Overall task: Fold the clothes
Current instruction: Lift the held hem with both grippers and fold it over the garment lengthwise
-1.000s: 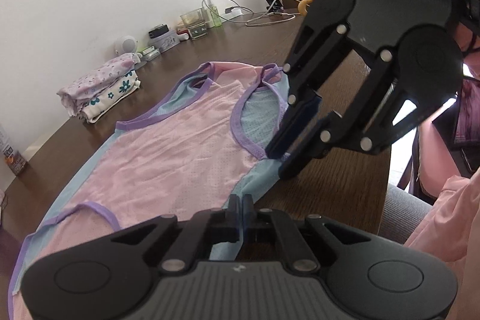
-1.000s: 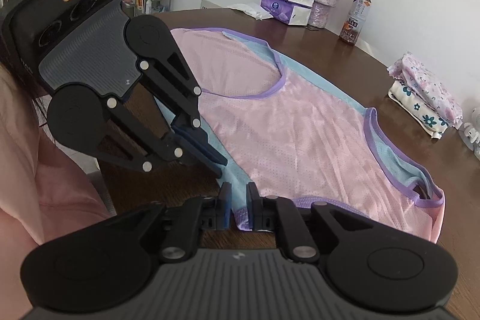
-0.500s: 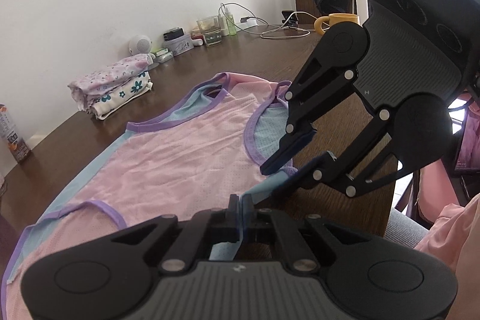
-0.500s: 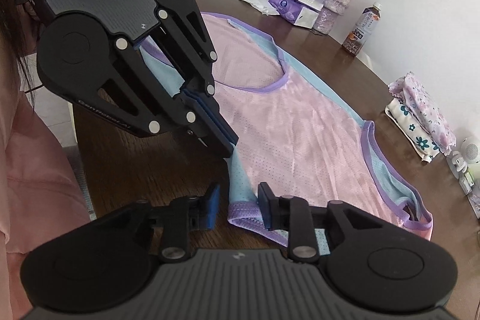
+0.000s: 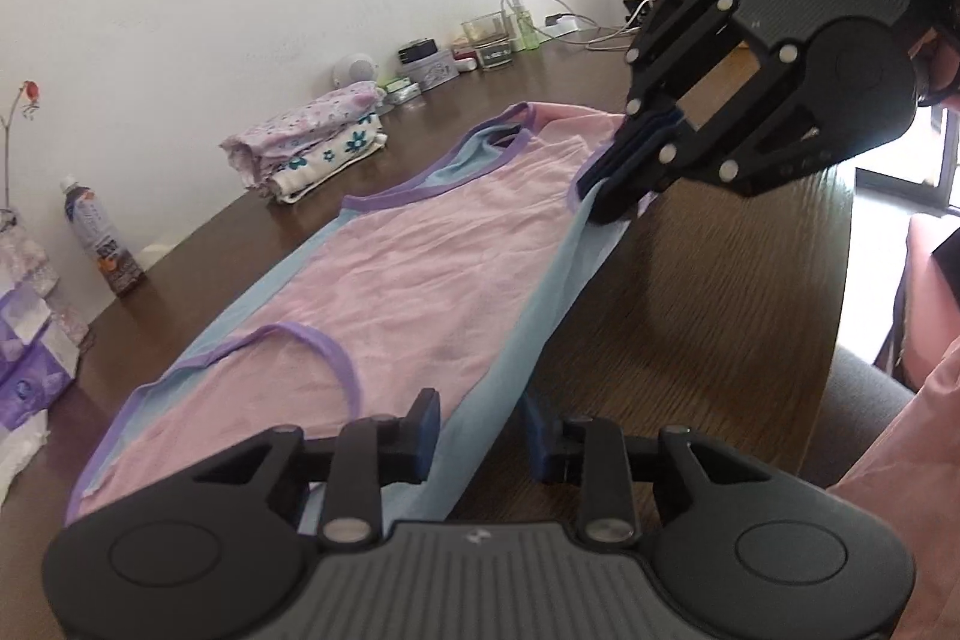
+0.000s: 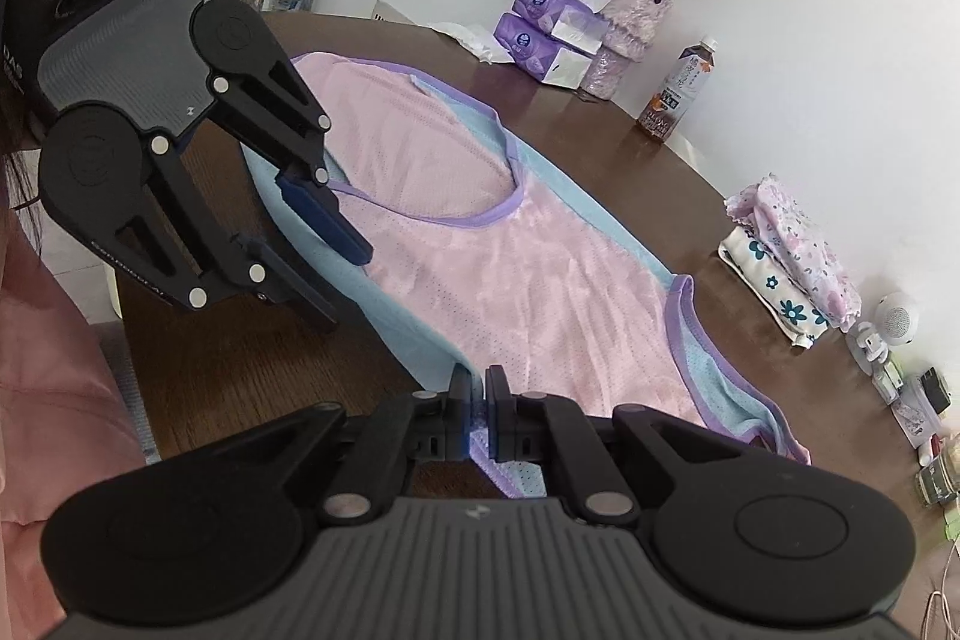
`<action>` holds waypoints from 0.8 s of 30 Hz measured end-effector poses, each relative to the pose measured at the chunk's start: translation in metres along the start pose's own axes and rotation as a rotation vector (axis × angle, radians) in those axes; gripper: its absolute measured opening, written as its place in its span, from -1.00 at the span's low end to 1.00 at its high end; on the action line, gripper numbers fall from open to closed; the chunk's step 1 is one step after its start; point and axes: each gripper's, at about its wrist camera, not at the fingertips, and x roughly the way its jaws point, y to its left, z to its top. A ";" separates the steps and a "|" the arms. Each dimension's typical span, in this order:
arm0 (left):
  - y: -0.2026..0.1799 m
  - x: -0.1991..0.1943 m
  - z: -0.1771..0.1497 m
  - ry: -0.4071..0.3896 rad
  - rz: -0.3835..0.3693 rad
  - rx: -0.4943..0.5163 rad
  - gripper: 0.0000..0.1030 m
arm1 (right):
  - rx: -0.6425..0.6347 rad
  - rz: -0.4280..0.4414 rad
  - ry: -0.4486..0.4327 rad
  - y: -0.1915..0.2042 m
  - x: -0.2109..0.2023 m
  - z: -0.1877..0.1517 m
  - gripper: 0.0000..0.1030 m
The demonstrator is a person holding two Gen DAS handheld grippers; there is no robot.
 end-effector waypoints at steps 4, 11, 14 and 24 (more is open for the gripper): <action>0.021 -0.010 -0.018 0.039 0.041 -0.026 -0.71 | 0.023 -0.034 -0.010 -0.005 -0.003 0.002 -0.93; 0.037 -0.025 -0.037 0.060 0.071 -0.055 -0.99 | 0.064 -0.054 -0.012 -0.012 0.000 0.004 -0.93; 0.041 -0.026 -0.037 0.069 0.095 -0.077 -1.00 | 0.059 -0.043 -0.006 -0.012 0.003 0.005 -0.92; 0.075 -0.013 -0.008 0.010 0.171 -0.067 -1.00 | 0.071 -0.115 0.008 -0.030 0.025 0.022 -0.92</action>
